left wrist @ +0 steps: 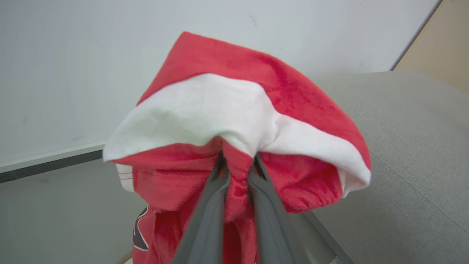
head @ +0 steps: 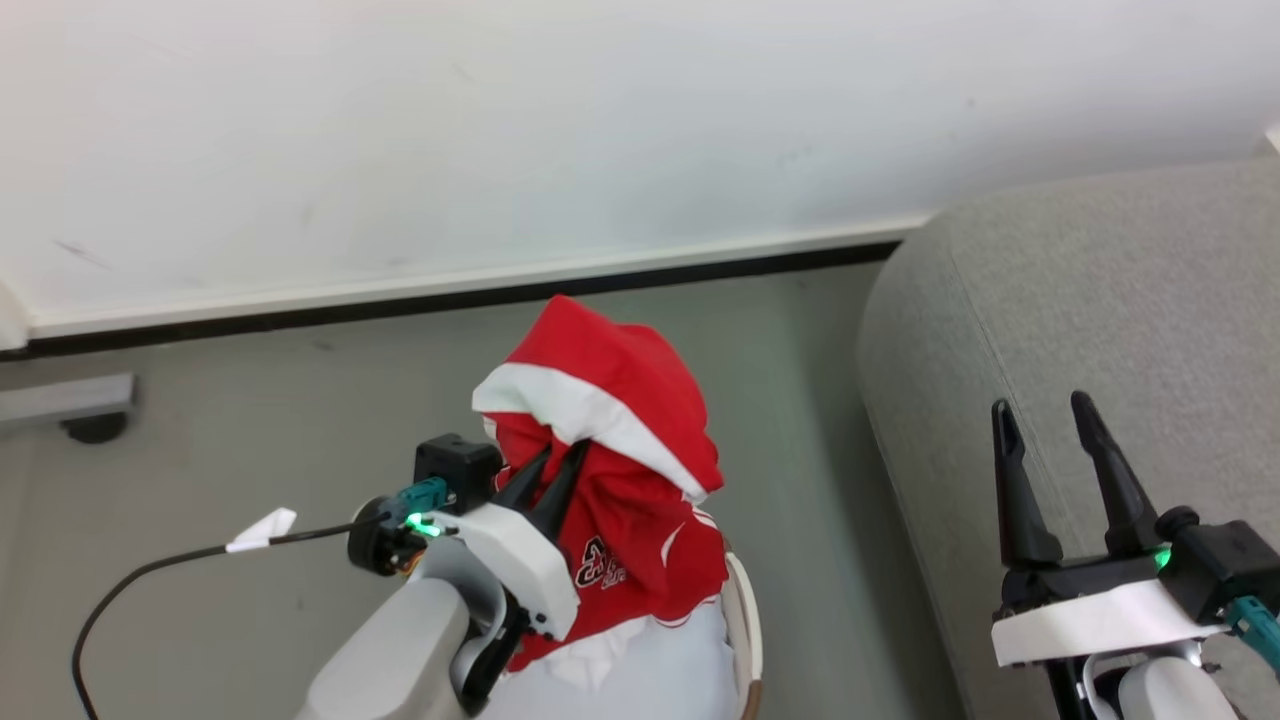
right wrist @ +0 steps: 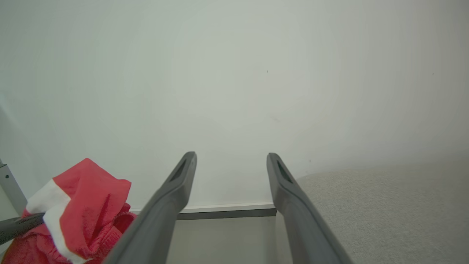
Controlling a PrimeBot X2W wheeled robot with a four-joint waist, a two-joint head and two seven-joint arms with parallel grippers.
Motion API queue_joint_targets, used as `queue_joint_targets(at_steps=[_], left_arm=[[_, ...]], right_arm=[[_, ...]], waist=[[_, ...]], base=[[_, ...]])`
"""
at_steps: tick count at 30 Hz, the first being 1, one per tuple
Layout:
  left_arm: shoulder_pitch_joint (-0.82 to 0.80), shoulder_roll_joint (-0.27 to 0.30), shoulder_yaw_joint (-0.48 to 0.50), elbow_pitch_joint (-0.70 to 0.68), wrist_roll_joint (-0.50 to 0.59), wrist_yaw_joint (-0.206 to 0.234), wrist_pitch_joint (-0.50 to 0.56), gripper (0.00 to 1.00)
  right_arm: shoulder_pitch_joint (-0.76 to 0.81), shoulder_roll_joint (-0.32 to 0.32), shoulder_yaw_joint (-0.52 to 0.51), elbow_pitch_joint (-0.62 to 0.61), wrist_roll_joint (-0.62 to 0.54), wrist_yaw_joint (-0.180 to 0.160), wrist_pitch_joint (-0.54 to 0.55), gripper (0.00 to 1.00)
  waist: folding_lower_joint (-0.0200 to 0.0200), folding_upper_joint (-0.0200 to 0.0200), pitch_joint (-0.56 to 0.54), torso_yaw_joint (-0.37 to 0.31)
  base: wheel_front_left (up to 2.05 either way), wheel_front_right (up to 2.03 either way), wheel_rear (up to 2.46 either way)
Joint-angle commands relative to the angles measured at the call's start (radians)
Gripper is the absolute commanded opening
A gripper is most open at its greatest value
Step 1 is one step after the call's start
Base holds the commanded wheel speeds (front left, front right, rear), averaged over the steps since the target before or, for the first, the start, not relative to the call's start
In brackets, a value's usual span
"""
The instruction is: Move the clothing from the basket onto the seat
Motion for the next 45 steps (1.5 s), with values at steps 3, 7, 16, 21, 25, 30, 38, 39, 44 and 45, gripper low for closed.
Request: queue_joint_targets(at_steps=[3, 7, 16, 21, 25, 30, 38, 39, 44, 45], left_arm=[[0.024, 0.007, 0.023, -0.079, 0.027, 0.007, -0.001, 0.0], [0.039, 0.01, 0.04, -0.17, 0.05, 0.014, -0.001, 0.0], [0.039, 0.021, 0.055, -0.35, 0.063, 0.028, -0.001, 0.0], [0.033, 0.034, 0.068, -0.445, 0.05, 0.047, 0.022, 0.0], [0.052, 0.044, 0.066, -0.498, 0.04, 0.057, 0.041, 0.0], [0.069, 0.053, 0.064, -0.539, 0.032, 0.067, 0.055, 0.0], [0.083, 0.058, 0.059, -0.565, 0.023, 0.074, 0.066, 0.0], [0.083, 0.058, 0.058, -0.567, 0.022, 0.075, 0.066, 0.0], [0.074, 0.052, 0.051, -0.576, 0.018, 0.071, 0.069, 0.0], [0.07, 0.05, 0.046, -0.578, 0.019, 0.069, 0.07, 0.0]], right_arm=[[0.028, -0.003, 0.007, 0.005, 0.005, -0.002, 0.001, 1.0], [0.046, -0.003, 0.022, 0.009, 0.007, -0.002, 0.001, 1.0], [0.071, -0.003, 0.056, 0.022, 0.01, -0.002, 0.001, 1.0], [0.079, -0.003, 0.075, 0.027, 0.01, -0.002, 0.001, 1.0], [0.08, -0.003, 0.083, 0.027, 0.01, -0.002, 0.001, 1.0], [0.082, -0.003, 0.089, 0.031, 0.006, -0.002, 0.001, 1.0], [0.078, -0.003, 0.102, 0.033, 0.008, -0.002, 0.001, 1.0], [0.078, -0.003, 0.104, 0.034, 0.007, -0.002, 0.001, 1.0], [0.048, -0.021, 0.182, 0.039, 0.005, -0.002, 0.001, 1.0], [0.04, -0.032, 0.201, 0.042, 0.01, -0.002, 0.001, 1.0]], waist=[[0.0002, 0.0, -0.036, 0.033], [0.0002, 0.0, -0.059, 0.051], [0.0002, 0.0, -0.104, 0.082], [0.0002, 0.0, -0.117, 0.093], [0.0002, 0.0, -0.118, 0.099], [0.0002, 0.0, -0.118, 0.106], [0.0002, 0.0, -0.112, 0.115], [0.0002, 0.0, -0.111, 0.117], [0.0002, 0.0, -0.095, 0.129], [0.0002, 0.0, -0.09, 0.133]], base=[[0.0, 0.0, 0.0], [0.0, 0.0, 0.0], [0.0, 0.0, 0.0], [0.0, 0.0, 0.0], [0.0, 0.0, 0.0], [0.0, 0.0, 0.0], [0.0, 0.0, 0.0], [0.0, 0.0, 0.0], [0.0, 0.0, 0.0], [0.0, 0.0, 0.0]])
